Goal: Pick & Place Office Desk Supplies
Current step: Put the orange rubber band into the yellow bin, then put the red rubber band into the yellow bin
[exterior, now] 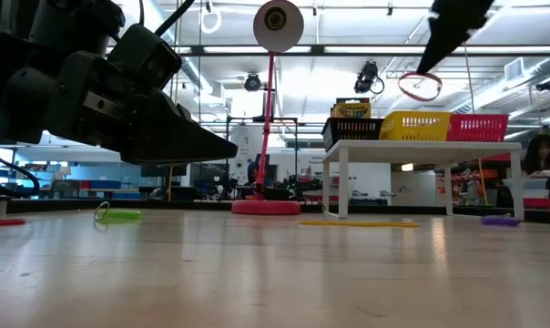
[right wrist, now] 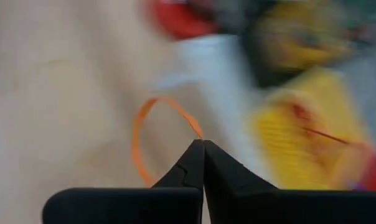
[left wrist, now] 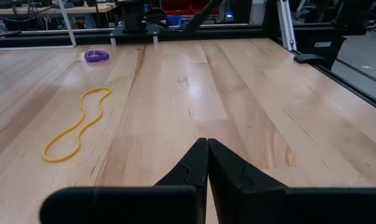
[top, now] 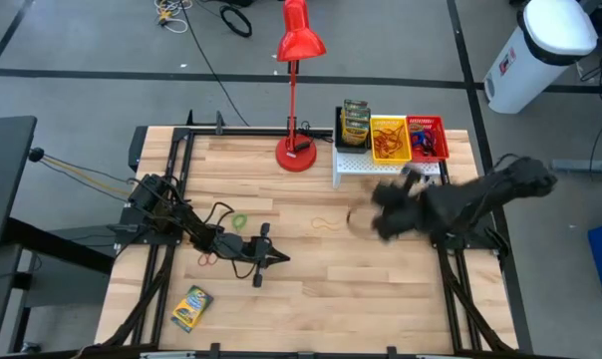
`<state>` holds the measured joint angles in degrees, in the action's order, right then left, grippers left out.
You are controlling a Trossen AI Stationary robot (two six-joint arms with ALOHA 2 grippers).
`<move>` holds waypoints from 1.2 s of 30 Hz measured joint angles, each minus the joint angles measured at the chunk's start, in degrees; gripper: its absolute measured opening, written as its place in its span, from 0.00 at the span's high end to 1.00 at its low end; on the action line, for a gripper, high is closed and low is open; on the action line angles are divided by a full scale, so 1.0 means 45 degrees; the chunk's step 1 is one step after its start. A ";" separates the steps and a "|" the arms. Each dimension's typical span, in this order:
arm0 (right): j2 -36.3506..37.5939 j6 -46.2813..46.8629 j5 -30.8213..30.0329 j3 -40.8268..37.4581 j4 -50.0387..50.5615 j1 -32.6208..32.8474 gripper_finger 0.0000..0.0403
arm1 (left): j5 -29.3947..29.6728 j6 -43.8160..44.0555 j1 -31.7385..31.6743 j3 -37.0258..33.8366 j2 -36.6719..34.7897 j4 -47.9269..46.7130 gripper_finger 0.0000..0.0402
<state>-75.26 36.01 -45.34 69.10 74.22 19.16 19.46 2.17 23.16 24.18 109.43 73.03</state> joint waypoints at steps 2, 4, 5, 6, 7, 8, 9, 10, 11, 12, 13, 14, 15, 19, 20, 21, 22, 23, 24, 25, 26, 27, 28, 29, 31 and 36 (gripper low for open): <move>0.0676 -0.0088 -0.0777 0.0000 0.0326 -0.1503 0.99 | 0.0000 0.0000 0.0000 -0.0001 0.0000 0.0000 0.97; 0.1134 -0.0831 -0.1051 0.0000 0.0116 -0.3189 0.99 | 0.0000 -0.0001 0.0001 0.0000 0.0000 0.0000 0.97; 0.1248 -0.1408 -0.1097 0.0000 -0.0214 -0.4106 0.99 | 0.0000 0.0000 0.0002 0.0002 0.0000 0.0000 0.97; 0.1300 -0.2147 -0.1112 0.0000 -0.0639 -0.5034 0.99 | 0.0000 0.0000 0.0000 -0.0002 0.0000 0.0000 0.97; 0.1299 -0.2934 -0.1105 0.0000 -0.1098 -0.5979 0.99 | 0.0000 -0.0005 0.0002 0.0002 0.0000 0.0000 0.97; 0.1288 -0.3688 -0.1045 0.0000 -0.1681 -0.6924 0.99 | 0.0000 0.0000 0.0000 0.0002 0.0000 0.0000 0.97; 0.1262 -0.4444 -0.0760 -0.0005 -0.2344 -0.7820 0.99 | 0.0000 0.0000 0.0000 0.0001 0.0000 0.0000 0.97; 0.1196 -0.5171 -0.0288 0.0000 -0.3017 -0.8681 0.99 | 0.0000 0.0000 0.0005 0.0001 0.0000 0.0000 0.97; 0.1127 -0.5798 0.0393 -0.0002 -0.3634 -0.9496 0.99 | 0.0000 0.0000 0.0012 0.0002 0.0000 0.0000 0.97; 0.1051 -0.6254 0.1090 -0.0005 -0.4062 -1.0211 0.99 | 0.0000 0.0000 0.0024 0.0002 0.0000 0.0000 0.97; 0.0987 -0.6560 0.1650 -0.0005 -0.4375 -1.0847 0.99 | -0.0003 0.0000 0.0024 0.0000 0.0000 -0.0003 0.97; 0.0926 -0.6757 0.2102 -0.0005 -0.4634 -1.1347 0.99 | -0.0005 0.0000 0.0024 -0.0001 0.0000 -0.0005 0.97; 0.0852 -0.6857 0.2467 -0.0005 -0.4736 -1.1722 0.99 | -0.0005 -0.0003 0.0024 0.0002 0.0000 -0.0007 0.97; 0.0576 -0.7005 0.3416 -0.0117 -0.4805 -1.2358 0.97 | -0.0005 -0.0019 0.0024 0.0000 0.0000 -0.0041 0.97; 0.0534 -0.7000 0.3597 -0.0135 -0.4801 -1.2348 0.96 | -0.0005 -0.0019 0.0024 -0.0003 0.0000 -0.0061 0.97; 0.0505 -0.6995 0.3802 -0.0140 -0.4783 -1.2344 0.94 | -0.0005 -0.0019 0.0024 0.0001 0.0000 -0.0095 0.97; 0.0494 -0.6996 0.3901 -0.0150 -0.4756 -1.2339 0.93 | 0.0000 -0.0015 0.0024 0.0001 0.0000 -0.0130 0.97; 0.0497 -0.6984 0.3941 -0.0151 -0.4746 -1.2311 0.90 | 0.0000 0.0006 0.0024 0.0002 0.0000 -0.0131 0.97; 0.0508 -0.6920 0.3954 -0.0151 -0.4762 -1.2206 0.88 | 0.0003 0.0047 0.0024 0.0000 0.0000 -0.0123 0.97; 0.0512 -0.6799 0.3910 -0.0151 -0.4752 -1.2094 0.86 | 0.0000 0.0056 0.0019 0.0002 0.0000 -0.0121 0.97; 0.0514 -0.6759 0.3799 -0.0151 -0.4740 -1.2011 0.83 | 0.0001 0.0078 0.0019 0.0002 0.0000 -0.0124 0.97; 0.0563 -0.6754 0.3719 -0.0151 -0.4712 -1.1936 0.80 | 0.0018 0.0078 0.0019 0.0000 0.0000 -0.0125 0.97; 0.0620 -0.6755 0.3633 -0.0151 -0.4623 -1.1850 0.77 | 0.0082 0.0082 0.0019 0.0002 0.0000 -0.0126 0.97; 0.0676 -0.6717 0.3541 -0.0151 -0.4523 -1.1690 0.74 | 0.0149 0.0088 0.0019 0.0002 0.0000 -0.0148 0.97; 0.0714 -0.6573 0.3511 -0.0151 -0.4361 -1.1376 0.67 | 0.0340 0.0125 0.0016 0.0002 0.0000 -0.0295 0.97; 0.1028 -0.6342 0.3509 -0.0155 -0.4254 -1.0747 0.52 | 0.0377 0.0429 -0.0109 0.0002 0.0000 -0.0608 0.97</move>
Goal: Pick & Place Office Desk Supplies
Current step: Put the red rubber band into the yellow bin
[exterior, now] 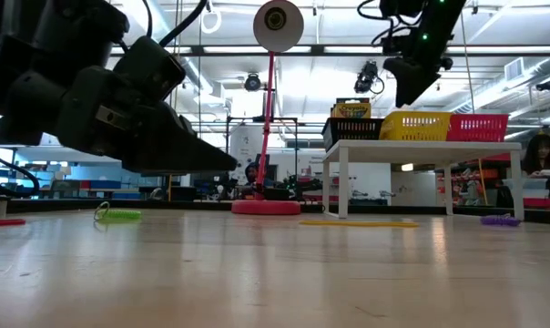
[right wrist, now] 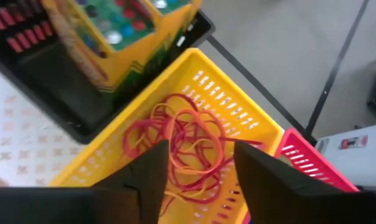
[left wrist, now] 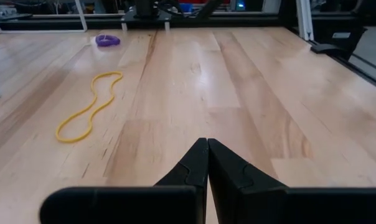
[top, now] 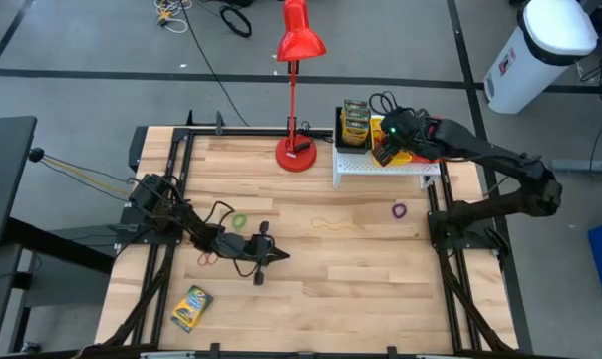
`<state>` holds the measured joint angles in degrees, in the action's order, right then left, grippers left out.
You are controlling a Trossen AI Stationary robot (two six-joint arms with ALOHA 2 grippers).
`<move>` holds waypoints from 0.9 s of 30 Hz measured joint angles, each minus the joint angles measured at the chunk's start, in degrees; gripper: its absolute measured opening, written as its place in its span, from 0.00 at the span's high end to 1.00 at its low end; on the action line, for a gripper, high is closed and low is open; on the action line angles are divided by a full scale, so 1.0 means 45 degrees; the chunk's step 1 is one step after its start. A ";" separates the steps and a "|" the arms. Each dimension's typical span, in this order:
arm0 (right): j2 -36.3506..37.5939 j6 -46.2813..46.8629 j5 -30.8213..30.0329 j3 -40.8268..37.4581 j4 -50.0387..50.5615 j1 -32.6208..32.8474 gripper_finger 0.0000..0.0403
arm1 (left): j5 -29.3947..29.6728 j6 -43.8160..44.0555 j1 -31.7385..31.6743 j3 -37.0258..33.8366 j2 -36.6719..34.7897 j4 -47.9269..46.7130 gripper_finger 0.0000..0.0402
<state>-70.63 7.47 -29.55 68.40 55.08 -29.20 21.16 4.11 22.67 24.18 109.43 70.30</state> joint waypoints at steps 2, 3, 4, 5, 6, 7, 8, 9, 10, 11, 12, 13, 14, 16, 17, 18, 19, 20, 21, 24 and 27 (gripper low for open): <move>0.0163 0.0019 0.0006 0.0000 0.0180 0.0260 0.49 | -0.0018 0.0173 -0.0063 0.0000 0.0000 0.0003 0.97; 0.0285 0.0042 -0.0016 0.0000 0.0383 0.0424 0.49 | -0.0022 0.0207 -0.0080 0.0000 0.0000 -0.0029 0.97; 0.0423 0.0042 -0.0167 0.0000 0.0612 0.0620 0.49 | -0.0022 0.0207 -0.0090 0.0000 0.0000 -0.0028 0.97; 0.0546 0.0047 -0.0410 0.0000 0.0830 0.0873 0.51 | -0.0041 0.0193 -0.0123 0.0000 0.0000 -0.0019 0.97; 0.0681 0.0111 -0.0670 0.0000 0.0994 0.1158 0.54 | -0.0043 0.0178 -0.0137 0.0000 0.0000 -0.0030 0.97; 0.0862 0.0258 -0.0870 0.0000 0.1116 0.1497 0.57 | -0.0038 0.0178 -0.0137 0.0000 0.0000 -0.0049 0.97; 0.1065 0.0404 -0.0970 0.0000 0.1174 0.1857 0.62 | -0.0040 0.0188 -0.0142 0.0000 0.0000 -0.0060 0.97; 0.1302 0.0585 -0.0973 0.0000 0.1178 0.2252 0.67 | -0.0042 0.0269 -0.0141 0.0000 0.0000 -0.0067 0.97; 0.1522 0.0723 -0.0961 -0.0005 0.1151 0.2700 0.72 | -0.0076 0.0363 -0.0134 0.0000 0.0000 -0.0078 0.97; 0.1734 0.0851 -0.0957 -0.0064 0.0990 0.3207 0.77 | -0.0094 0.0474 -0.0111 0.0000 0.0000 -0.0119 0.97; 0.1987 0.0922 -0.0950 -0.0204 0.0747 0.3789 0.83 | -0.0088 0.0584 -0.0083 0.0000 0.0000 -0.0196 0.97; 0.2234 0.0944 -0.0941 -0.0452 0.0410 0.4367 0.88 | -0.0023 0.0616 -0.0035 0.0000 0.0000 -0.0318 0.97; 0.2477 0.0936 -0.0922 -0.0731 -0.0030 0.4933 0.94 | 0.0161 0.0620 0.0021 0.0000 -0.0003 -0.0419 0.97; 0.2959 0.0937 -0.0856 -0.1420 -0.1149 0.5993 0.98 | 0.0785 0.0634 0.0188 -0.0004 -0.0187 -0.0917 0.97; 0.3171 0.0947 -0.0857 -0.1822 -0.1704 0.6470 0.97 | 0.1108 0.0690 0.0277 -0.0005 -0.0373 -0.1279 0.97; 0.3354 0.0945 -0.0865 -0.2255 -0.2255 0.6948 0.95 | 0.1395 0.0822 0.0357 -0.0005 -0.0672 -0.1780 0.97; 0.3463 0.0947 -0.0893 -0.2721 -0.2808 0.7389 0.94 | 0.1700 0.1004 0.0438 -0.0005 -0.1040 -0.2347 0.97; 0.3542 0.0948 -0.0989 -0.3199 -0.3482 0.7819 0.93 | 0.1972 0.1229 0.0503 -0.0005 -0.1430 -0.2880 0.97; 0.3591 0.0944 -0.1031 -0.3690 -0.4157 0.8220 0.92 | 0.2260 0.1463 0.0579 0.0000 -0.1888 -0.3577 0.97; 0.3565 0.0913 -0.1310 -0.5150 -0.6430 0.9259 0.94 | 0.3191 0.2412 0.0773 -0.0005 -0.3351 -0.6008 0.97; 0.3280 0.0617 -0.1300 -0.6508 -0.8782 1.0166 0.98 | 0.3503 0.3612 0.0952 -0.0005 -0.4731 -0.8467 0.96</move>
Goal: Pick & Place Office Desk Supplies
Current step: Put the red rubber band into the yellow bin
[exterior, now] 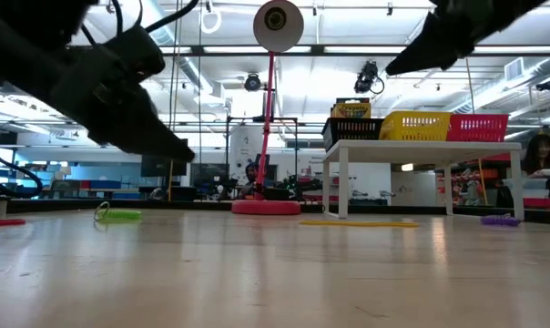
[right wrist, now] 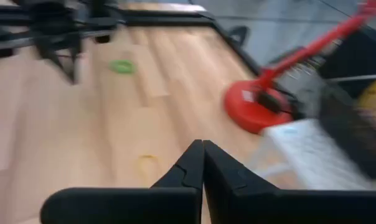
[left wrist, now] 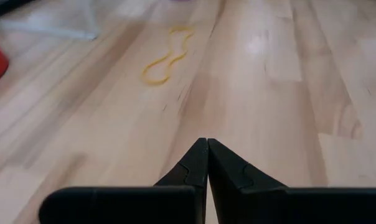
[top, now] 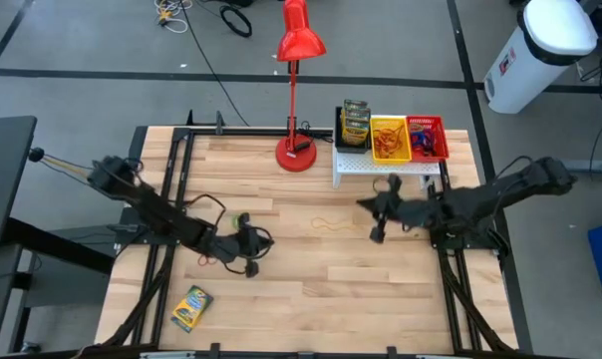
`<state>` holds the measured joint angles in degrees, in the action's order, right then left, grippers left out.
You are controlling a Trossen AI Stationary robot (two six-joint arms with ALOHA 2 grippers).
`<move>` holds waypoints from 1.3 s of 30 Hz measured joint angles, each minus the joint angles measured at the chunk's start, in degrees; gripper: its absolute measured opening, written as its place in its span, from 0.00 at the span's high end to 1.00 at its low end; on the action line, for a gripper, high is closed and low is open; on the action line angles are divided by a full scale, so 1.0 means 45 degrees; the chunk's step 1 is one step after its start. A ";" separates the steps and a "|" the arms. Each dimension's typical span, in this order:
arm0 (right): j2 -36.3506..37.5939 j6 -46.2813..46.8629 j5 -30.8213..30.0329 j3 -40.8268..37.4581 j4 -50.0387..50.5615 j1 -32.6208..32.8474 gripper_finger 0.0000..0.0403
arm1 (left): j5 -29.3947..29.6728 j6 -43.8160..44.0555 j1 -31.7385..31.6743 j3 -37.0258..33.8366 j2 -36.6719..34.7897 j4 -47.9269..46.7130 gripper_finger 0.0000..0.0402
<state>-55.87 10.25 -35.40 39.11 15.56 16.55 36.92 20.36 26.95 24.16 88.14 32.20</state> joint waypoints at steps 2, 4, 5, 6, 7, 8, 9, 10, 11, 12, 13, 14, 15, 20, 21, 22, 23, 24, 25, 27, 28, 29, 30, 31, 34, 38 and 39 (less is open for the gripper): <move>-0.0203 -0.0075 -0.0001 -0.0703 -0.1446 0.0624 0.99 | -0.0022 0.0978 0.0167 0.0004 -0.0840 -0.1427 0.95; -0.0438 -0.0102 -0.0022 -0.1217 -0.2537 0.1198 0.97 | -0.0327 0.2097 0.0377 0.0059 -0.1688 -0.3175 0.92; -0.0560 -0.0100 -0.0078 -0.1457 -0.3059 0.1467 0.96 | -0.0632 0.2834 0.0478 0.0226 -0.2010 -0.4240 0.90; -0.0672 -0.0105 -0.0173 -0.1667 -0.3532 0.1749 0.96 | -0.0944 0.3682 0.0592 0.0456 -0.2305 -0.5344 0.88; -0.0772 -0.0114 -0.0288 -0.1830 -0.3926 0.2017 0.95 | -0.1277 0.4497 0.0731 0.0737 -0.2554 -0.6565 0.86; -0.0888 -0.0133 -0.0374 -0.1936 -0.4297 0.2265 0.95 | -0.1626 0.5254 0.0908 0.1069 -0.2695 -0.7773 0.84; -0.0985 -0.0135 -0.0369 -0.2012 -0.4537 0.2485 0.96 | -0.1957 0.5932 0.1112 0.1412 -0.2759 -0.8946 0.82; -0.1089 -0.0133 -0.0374 -0.2072 -0.4678 0.2699 0.97 | -0.2216 0.6641 0.1332 0.1773 -0.2765 -1.0106 0.81; -0.1233 -0.0139 -0.0364 -0.2131 -0.4971 0.2902 0.98 | -0.2389 0.7349 0.1565 0.2111 -0.2716 -1.1118 0.79; -0.1353 -0.0139 -0.0344 -0.2213 -0.5263 0.3090 0.98 | -0.2470 0.8045 0.1794 0.2447 -0.2653 -1.2035 0.78; -0.1455 -0.0143 -0.0307 -0.2310 -0.5594 0.3275 0.99 | -0.2590 0.8702 0.1994 0.2762 -0.2588 -1.2916 0.77; -0.1593 -0.0165 -0.0235 -0.2393 -0.6041 0.3448 0.99 | -0.2737 0.9391 0.2192 0.3041 -0.2493 -1.3729 0.77; -0.1710 -0.0241 -0.0195 -0.2493 -0.6517 0.3616 0.99 | -0.2948 1.0050 0.2359 0.3275 -0.2395 -1.4409 0.76; -0.2287 -0.0386 -0.0257 -0.2988 -0.8040 0.4306 0.95 | -0.3949 1.3194 0.3168 0.3687 -0.2205 -1.6494 0.76; -0.2412 -0.0384 -0.0259 -0.3042 -0.8215 0.4402 0.95 | -0.4120 1.3779 0.3302 0.3601 -0.2205 -1.6607 0.76; -0.2518 -0.0381 -0.0265 -0.3116 -0.8283 0.4455 0.95 | -0.4371 1.4310 0.3397 0.3529 -0.2200 -1.6834 0.76; -0.2661 -0.0381 -0.0316 -0.3211 -0.8431 0.4504 0.96 | -0.4621 1.4722 0.3476 0.3432 -0.2200 -1.7079 0.76; -0.2822 -0.0382 -0.0348 -0.3293 -0.8669 0.4518 0.97 | -0.4888 1.5192 0.3559 0.3329 -0.2200 -1.7281 0.76; -0.2949 -0.0386 -0.0345 -0.3385 -0.8905 0.4518 0.97 | -0.5107 1.5566 0.3619 0.3224 -0.2200 -1.7512 0.76; -0.3212 -0.0386 -0.0350 -0.3541 -0.9375 0.4514 0.99 | -0.5384 1.6177 0.3738 0.2903 -0.2200 -1.7724 0.76; -0.3330 -0.0385 -0.0347 -0.3622 -0.9543 0.4499 0.99 | -0.5410 1.6424 0.3800 0.2727 -0.2195 -1.7698 0.76; -0.3416 -0.0381 -0.0352 -0.3675 -0.9553 0.4489 0.99 | -0.5420 1.6603 0.3814 0.2567 -0.2195 -1.7698 0.76; -0.3500 -0.0376 -0.0354 -0.3682 -0.9550 0.4489 0.99 | -0.5453 1.6722 0.3850 0.2398 -0.2195 -1.7574 0.76; -0.3564 -0.0376 -0.0349 -0.3682 -0.9569 0.4489 0.98 | -0.5499 1.6815 0.3857 0.2231 -0.2195 -1.7429 0.76; -0.3673 -0.0383 -0.0340 -0.3682 -0.9735 0.4489 0.96 | -0.5557 1.6849 0.3854 0.1741 -0.2197 -1.6613 0.76; -0.3673 -0.0387 -0.0340 -0.3682 -0.9861 0.4489 0.96 | -0.5567 1.6329 0.3859 0.1422 -0.2250 -1.6169 0.77; -0.3673 -0.0414 -0.0345 -0.3682 -0.9882 0.4489 0.96 | -0.5586 1.6321 0.3859 0.1428 -0.2248 -1.6215 0.77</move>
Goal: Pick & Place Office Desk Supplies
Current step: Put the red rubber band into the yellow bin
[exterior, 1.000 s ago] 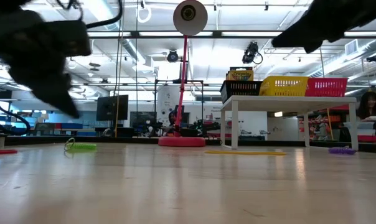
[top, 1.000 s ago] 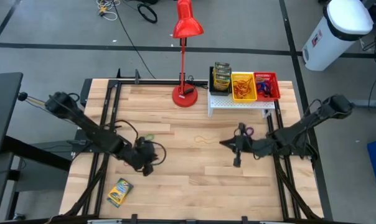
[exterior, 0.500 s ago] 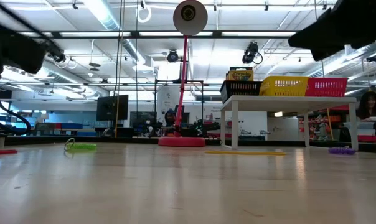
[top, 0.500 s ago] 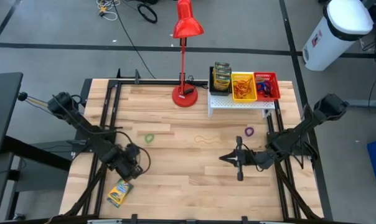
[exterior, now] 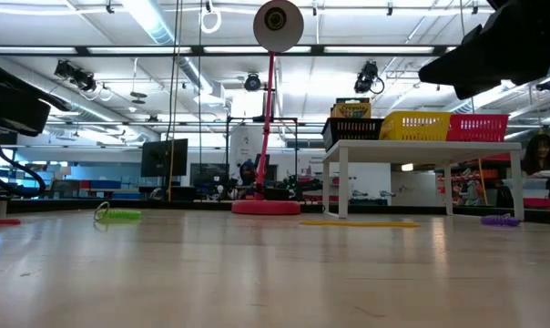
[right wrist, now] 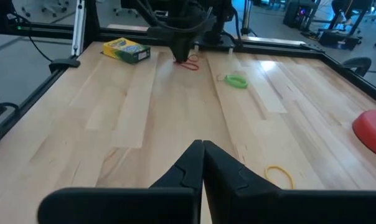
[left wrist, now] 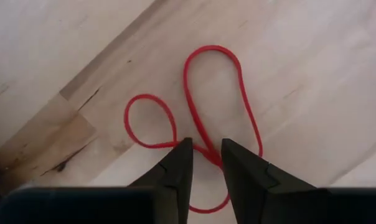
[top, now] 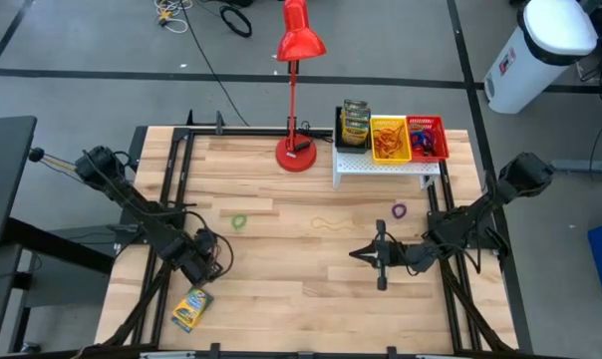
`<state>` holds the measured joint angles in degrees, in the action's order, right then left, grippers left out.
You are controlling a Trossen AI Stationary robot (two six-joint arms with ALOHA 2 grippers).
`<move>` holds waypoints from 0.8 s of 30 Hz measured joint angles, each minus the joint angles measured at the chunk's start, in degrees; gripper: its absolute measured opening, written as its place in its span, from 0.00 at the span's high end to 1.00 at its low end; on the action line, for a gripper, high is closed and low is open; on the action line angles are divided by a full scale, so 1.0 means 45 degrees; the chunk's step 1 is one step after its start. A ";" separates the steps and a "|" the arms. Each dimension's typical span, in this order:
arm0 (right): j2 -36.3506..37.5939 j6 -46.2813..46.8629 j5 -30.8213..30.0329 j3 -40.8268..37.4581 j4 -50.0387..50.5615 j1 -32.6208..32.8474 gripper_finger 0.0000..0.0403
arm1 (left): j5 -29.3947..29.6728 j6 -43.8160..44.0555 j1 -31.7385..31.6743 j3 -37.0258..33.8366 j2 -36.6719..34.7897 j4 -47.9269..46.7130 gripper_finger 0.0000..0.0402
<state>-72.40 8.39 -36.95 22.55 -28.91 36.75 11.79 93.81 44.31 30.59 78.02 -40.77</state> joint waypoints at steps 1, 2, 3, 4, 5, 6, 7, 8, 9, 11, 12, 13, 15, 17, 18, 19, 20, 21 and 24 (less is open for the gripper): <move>0.0000 -0.0060 0.0010 0.0000 -0.0029 0.0000 0.97 | -0.0015 -0.0108 0.0000 0.0007 0.0000 -0.0030 0.78; 0.0000 -0.0074 0.0005 0.0000 -0.0036 0.0000 0.98 | -0.0032 -0.0355 0.0000 0.0041 0.0010 -0.0063 0.80; 0.0000 -0.0130 0.0010 0.0000 -0.0038 0.0000 0.98 | -0.0064 -0.0715 0.0000 0.0120 0.0027 -0.0098 0.83; 0.0000 -0.0222 0.0010 0.0000 -0.0079 0.0000 0.99 | -0.0076 -0.1127 -0.0005 0.0252 0.0041 -0.0158 0.86; 0.0000 -0.0300 0.0010 0.0005 -0.0129 0.0000 0.99 | -0.0033 -0.1522 -0.0007 0.0427 0.0078 -0.0298 0.91; 0.0002 -0.0317 0.0010 0.0005 -0.0167 0.0000 0.99 | 0.0156 -0.1873 -0.0008 0.0645 0.0083 -0.0431 0.95; 0.0001 -0.0355 0.0010 0.0005 -0.0220 0.0000 0.99 | 0.0527 -0.2139 -0.0005 0.0953 0.0076 -0.0541 0.97; 0.0003 -0.0387 0.0005 0.0008 -0.0253 0.0000 0.98 | 0.1060 -0.2449 0.0000 0.1252 0.0063 -0.0655 0.98; 0.0005 -0.0407 0.0010 0.0010 -0.0252 0.0000 0.98 | 0.1589 -0.2808 0.0000 0.1537 0.0063 -0.0846 0.98; 0.0005 -0.0528 0.0011 0.0010 -0.0232 0.0000 0.96 | 0.2771 -0.3632 -0.0003 0.2057 0.0049 -0.1075 0.99; 0.0005 -0.0564 0.0010 0.0010 -0.0237 0.0000 0.96 | 0.3457 -0.4056 -0.0010 0.2305 0.0049 -0.0957 0.99; 0.0005 -0.0594 0.0014 0.0010 -0.0237 0.0000 0.96 | 0.4131 -0.4531 -0.0015 0.2522 0.0045 -0.0705 0.99; 0.0005 -0.0599 0.0015 0.0010 -0.0224 0.0000 0.96 | 0.4933 -0.5374 -0.0143 0.2705 0.0034 -0.0257 0.99; 0.0005 -0.0594 0.0015 0.0010 -0.0225 0.0000 0.97 | 0.4712 -0.5447 -0.0350 0.2701 0.0034 -0.0264 0.99; 0.0005 -0.0586 0.0015 0.0010 -0.0221 0.0000 0.98 | 0.4265 -0.5192 -0.0444 0.2701 0.0034 -0.0369 0.98; 0.0005 -0.0584 0.0019 0.0010 -0.0213 0.0000 0.98 | 0.3782 -0.4856 -0.0508 0.2701 0.0034 -0.0611 0.96; 0.0005 -0.0589 0.0019 0.0010 -0.0211 0.0000 0.99 | 0.3320 -0.4441 -0.0550 0.2701 0.0034 -0.0985 0.94; 0.0005 -0.0594 0.0019 0.0010 -0.0213 0.0000 0.99 | 0.2986 -0.3991 -0.0548 0.2696 0.0034 -0.1337 0.90; 0.0005 -0.0599 0.0019 0.0010 -0.0211 0.0000 0.98 | 0.2256 -0.2677 -0.0480 0.2695 0.0034 -0.2314 0.78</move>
<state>-72.38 5.69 -36.86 22.59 -29.86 36.75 21.94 81.76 42.15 42.72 78.17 -51.18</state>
